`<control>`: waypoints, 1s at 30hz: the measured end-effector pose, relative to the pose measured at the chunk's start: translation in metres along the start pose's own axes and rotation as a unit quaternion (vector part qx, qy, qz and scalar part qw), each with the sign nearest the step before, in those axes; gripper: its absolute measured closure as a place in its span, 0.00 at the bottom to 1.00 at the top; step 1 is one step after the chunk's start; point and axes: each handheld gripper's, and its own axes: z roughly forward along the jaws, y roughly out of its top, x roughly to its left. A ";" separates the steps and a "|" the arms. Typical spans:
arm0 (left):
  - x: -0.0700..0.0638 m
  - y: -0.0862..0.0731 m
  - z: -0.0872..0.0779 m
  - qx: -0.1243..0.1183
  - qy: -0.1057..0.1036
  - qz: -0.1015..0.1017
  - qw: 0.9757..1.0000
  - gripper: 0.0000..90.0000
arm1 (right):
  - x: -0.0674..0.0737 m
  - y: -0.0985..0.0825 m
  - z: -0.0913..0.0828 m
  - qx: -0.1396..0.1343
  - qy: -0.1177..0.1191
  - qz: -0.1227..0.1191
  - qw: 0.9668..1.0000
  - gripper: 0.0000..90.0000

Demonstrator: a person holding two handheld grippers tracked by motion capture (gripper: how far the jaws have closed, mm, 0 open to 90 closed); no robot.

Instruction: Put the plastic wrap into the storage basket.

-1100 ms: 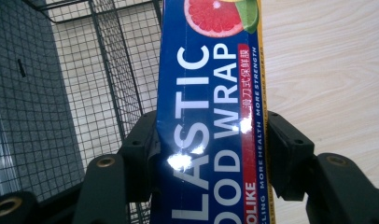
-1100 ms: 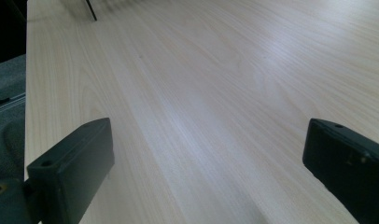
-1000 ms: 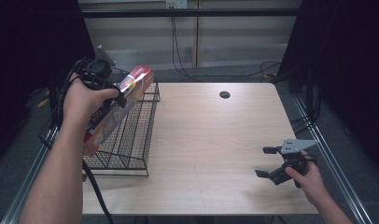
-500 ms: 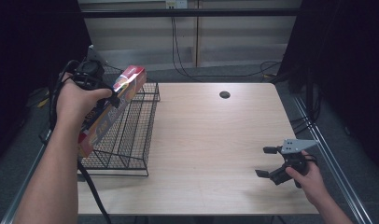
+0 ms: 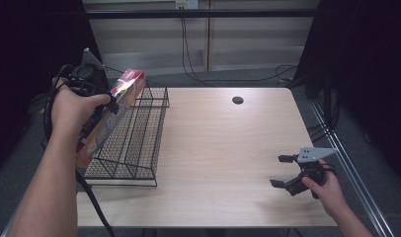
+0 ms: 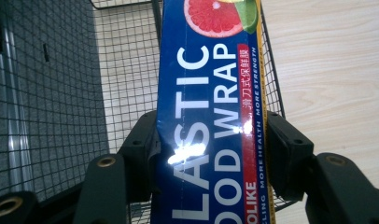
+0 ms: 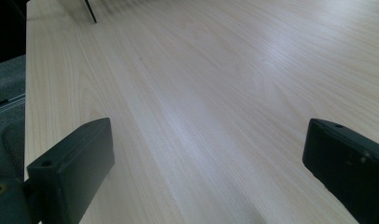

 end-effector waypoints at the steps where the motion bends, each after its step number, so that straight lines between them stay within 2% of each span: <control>1: 0.001 0.000 0.000 0.001 0.002 -0.003 1.000 0.49 | 0.000 0.000 0.000 0.000 0.000 0.000 1.000 0.02; 5: 0.005 -0.001 -0.001 -0.001 0.006 -0.008 1.000 0.49 | 0.000 0.000 0.000 0.001 0.001 0.001 1.000 0.02; 13: 0.014 -0.004 -0.001 -0.007 0.025 -0.026 0.999 0.49 | 0.000 0.000 0.000 -0.001 -0.003 0.003 1.000 0.02; 16: 0.016 -0.005 0.001 -0.010 0.023 -0.038 0.999 0.49 | -0.001 0.000 0.000 -0.002 -0.003 0.003 1.000 0.02; 18: 0.018 -0.005 0.001 -0.012 0.026 -0.039 0.999 0.49 | -0.001 0.000 0.000 -0.002 -0.003 0.002 1.000 0.02; 23: 0.025 -0.008 0.002 -0.015 0.032 -0.062 0.997 0.49 | 0.000 0.000 0.000 0.000 -0.003 0.001 1.000 0.02; 25: 0.026 -0.009 0.002 -0.016 0.033 -0.064 0.997 0.49 | 0.000 0.000 0.000 -0.001 -0.003 0.001 1.000 0.02; 28: 0.031 -0.012 0.003 -0.024 0.031 -0.083 0.996 0.49 | 0.000 0.000 0.000 -0.001 -0.004 0.002 1.000 0.02; 30: 0.033 -0.013 0.004 -0.022 0.038 -0.081 0.996 0.49 | 0.000 0.000 0.000 0.001 0.000 0.002 1.000 0.02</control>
